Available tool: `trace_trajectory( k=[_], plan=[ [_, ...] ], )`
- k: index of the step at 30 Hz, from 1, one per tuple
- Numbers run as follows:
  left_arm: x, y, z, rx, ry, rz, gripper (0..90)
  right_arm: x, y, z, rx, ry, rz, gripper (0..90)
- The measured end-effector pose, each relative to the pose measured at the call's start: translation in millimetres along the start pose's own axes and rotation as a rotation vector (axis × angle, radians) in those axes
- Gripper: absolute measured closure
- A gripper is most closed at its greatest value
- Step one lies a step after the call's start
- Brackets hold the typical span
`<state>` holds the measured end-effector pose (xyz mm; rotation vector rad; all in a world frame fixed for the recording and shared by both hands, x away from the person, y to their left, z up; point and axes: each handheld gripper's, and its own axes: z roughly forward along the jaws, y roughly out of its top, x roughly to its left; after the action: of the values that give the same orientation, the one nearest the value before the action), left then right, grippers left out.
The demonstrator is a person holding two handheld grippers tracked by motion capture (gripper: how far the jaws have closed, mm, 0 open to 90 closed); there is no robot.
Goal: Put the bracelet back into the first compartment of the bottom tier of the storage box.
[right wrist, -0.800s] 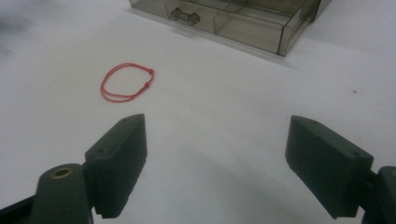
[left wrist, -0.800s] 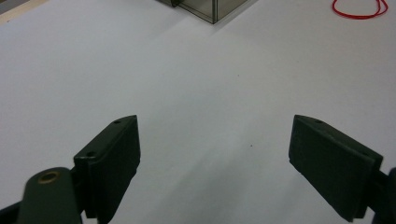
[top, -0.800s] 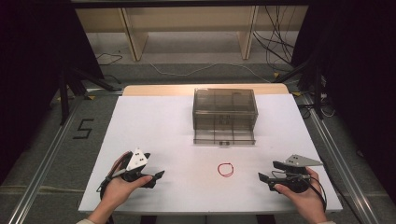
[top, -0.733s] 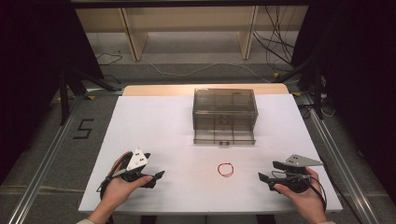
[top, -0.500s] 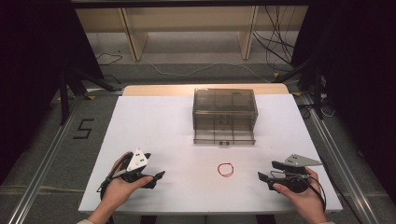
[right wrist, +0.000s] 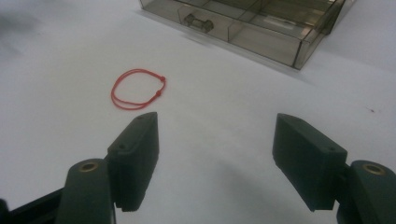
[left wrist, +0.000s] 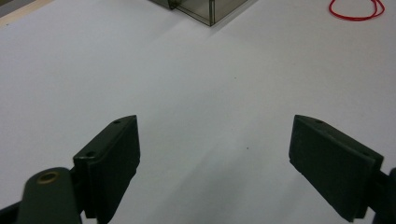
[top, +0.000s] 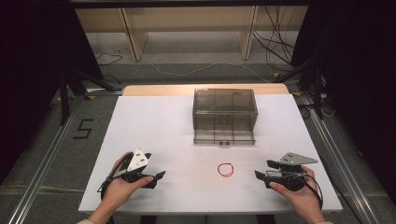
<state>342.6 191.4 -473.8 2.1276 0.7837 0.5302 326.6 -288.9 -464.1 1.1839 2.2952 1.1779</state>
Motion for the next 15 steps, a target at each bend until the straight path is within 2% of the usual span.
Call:
trace_trajectory(
  k=[15],
  plan=[
    [-0.8, 0.9, 0.5, -0.002, 0.0, 0.001, 16.3, 4.2, 14.2, 11.8, 0.016, 0.021, -0.035, 34.3]
  ],
)
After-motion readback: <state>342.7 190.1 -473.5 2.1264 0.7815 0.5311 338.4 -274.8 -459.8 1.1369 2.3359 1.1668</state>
